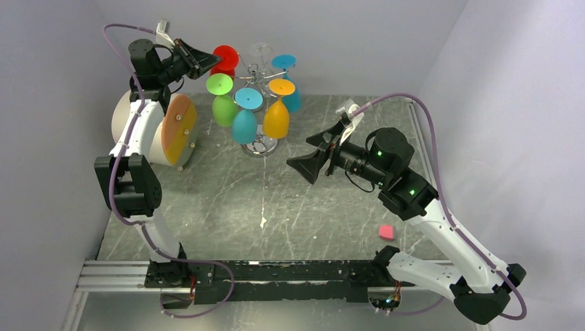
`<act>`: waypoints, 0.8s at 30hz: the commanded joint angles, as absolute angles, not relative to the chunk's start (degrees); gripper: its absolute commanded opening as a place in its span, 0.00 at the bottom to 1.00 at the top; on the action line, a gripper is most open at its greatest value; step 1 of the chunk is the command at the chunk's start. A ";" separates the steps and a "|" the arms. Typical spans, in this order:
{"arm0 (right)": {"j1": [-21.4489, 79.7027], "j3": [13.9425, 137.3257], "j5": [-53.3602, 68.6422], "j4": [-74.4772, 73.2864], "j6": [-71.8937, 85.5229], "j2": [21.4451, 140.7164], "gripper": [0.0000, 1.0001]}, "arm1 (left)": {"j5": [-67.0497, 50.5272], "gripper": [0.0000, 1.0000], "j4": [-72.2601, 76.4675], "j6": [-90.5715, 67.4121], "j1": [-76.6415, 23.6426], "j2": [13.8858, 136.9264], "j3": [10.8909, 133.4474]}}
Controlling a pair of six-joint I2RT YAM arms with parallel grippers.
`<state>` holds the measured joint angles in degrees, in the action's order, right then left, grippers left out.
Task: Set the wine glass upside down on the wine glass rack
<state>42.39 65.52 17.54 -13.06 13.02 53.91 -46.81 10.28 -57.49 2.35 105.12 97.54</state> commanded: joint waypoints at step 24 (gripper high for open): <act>42.59 65.10 17.30 -10.35 13.47 53.73 1.00 | -50.67 0.07 15.41 -60.87 0.53 108.95 102.20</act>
